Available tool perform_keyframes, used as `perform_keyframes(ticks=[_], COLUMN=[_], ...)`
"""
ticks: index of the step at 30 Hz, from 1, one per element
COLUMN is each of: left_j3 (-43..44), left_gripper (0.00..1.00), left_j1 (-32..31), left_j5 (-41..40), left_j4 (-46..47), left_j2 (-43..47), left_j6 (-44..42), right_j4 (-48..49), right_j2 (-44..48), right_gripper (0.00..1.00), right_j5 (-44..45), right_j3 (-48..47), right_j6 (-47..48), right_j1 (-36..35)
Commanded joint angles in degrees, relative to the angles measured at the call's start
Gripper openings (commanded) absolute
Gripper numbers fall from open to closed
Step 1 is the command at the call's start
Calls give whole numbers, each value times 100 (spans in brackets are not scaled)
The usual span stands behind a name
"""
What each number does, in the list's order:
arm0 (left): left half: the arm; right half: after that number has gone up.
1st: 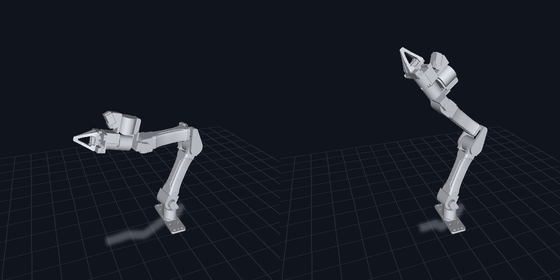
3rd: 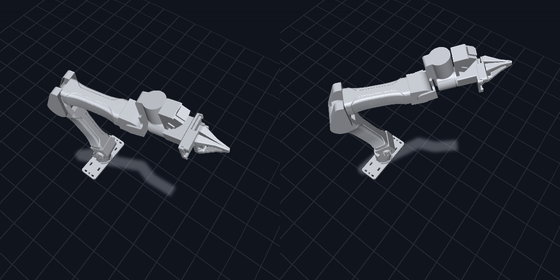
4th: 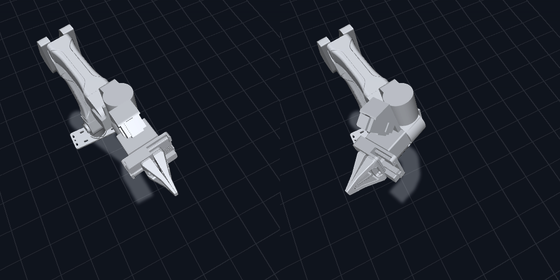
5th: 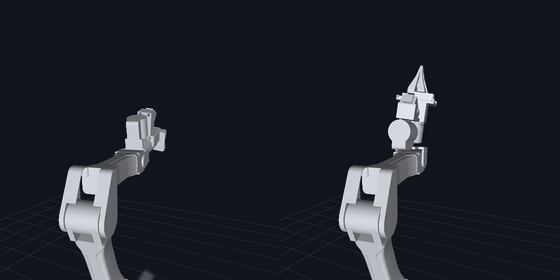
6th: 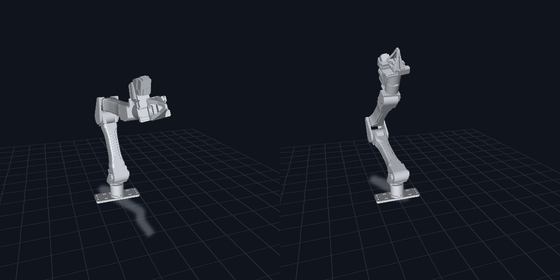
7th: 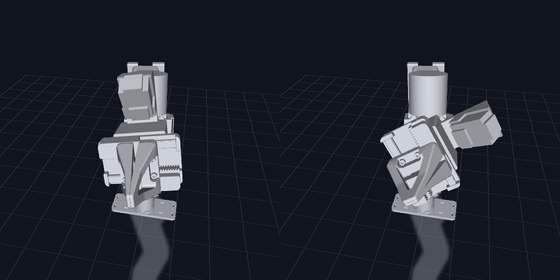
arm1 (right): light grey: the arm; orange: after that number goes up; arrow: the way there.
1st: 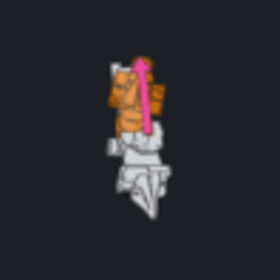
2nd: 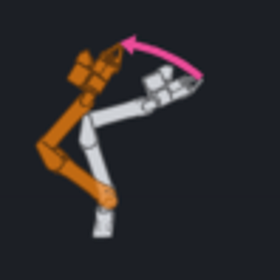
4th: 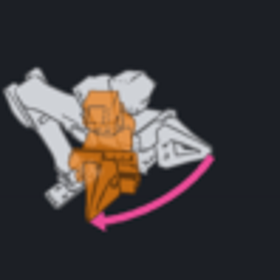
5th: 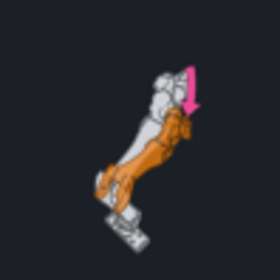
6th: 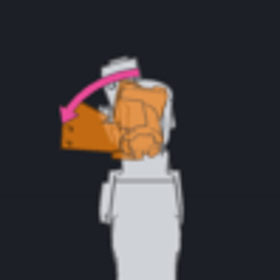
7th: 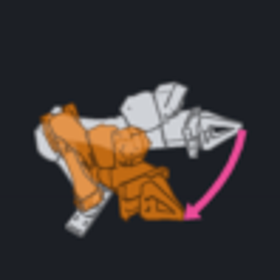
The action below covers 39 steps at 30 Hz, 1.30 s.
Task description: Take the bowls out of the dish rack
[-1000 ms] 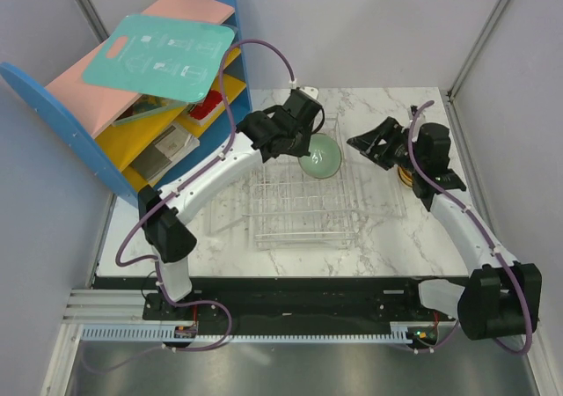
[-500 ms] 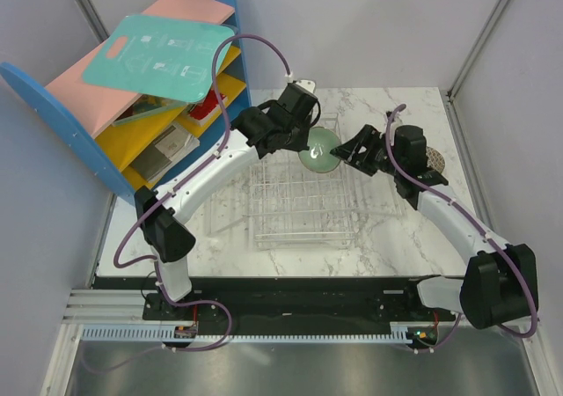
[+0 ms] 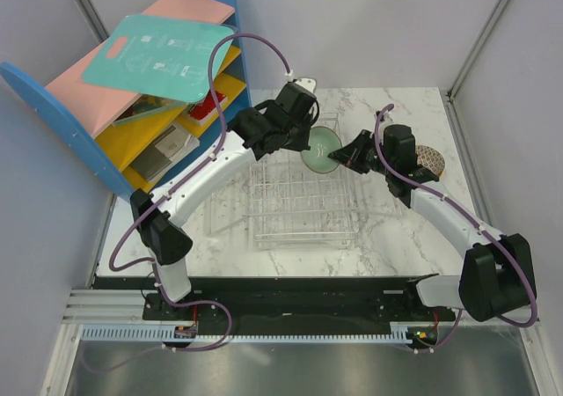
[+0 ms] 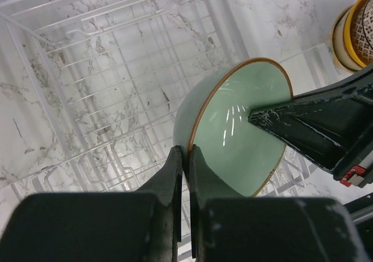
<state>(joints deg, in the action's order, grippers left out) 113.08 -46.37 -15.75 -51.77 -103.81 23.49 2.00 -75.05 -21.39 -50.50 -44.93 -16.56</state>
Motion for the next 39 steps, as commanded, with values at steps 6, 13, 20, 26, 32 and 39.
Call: perform_keyframes(ticks=[6,13,20,26,32,39], left_j3=[-145,-671,-1402,-1666,-1815,-1947], left_gripper=[42,56,56,55,55,54], left_j1=[31,40,119,119,119,119], left_j5=[-138,-1244,-1299,-1255,-1203,-1194], left_j4=[360,369,448,448,448,448], left_j2=[554,958,1284,1398,1451,1504], left_j6=[-107,-20,68,104,147,218], right_j4=[-156,-1463,-2255,-2432,-2582,-2644], right_j2=[306,833,1089,922,562,210], right_gripper=[0,0,0,0,0,1], right_j5=[775,2198,2930,3149,3158,3062], right_j3=[-276,-820,-1137,-1111,-1138,-988], right_j6=[151,704,951,1012,1039,1030], right_j1=[21,161,1512,2288,2815,3141])
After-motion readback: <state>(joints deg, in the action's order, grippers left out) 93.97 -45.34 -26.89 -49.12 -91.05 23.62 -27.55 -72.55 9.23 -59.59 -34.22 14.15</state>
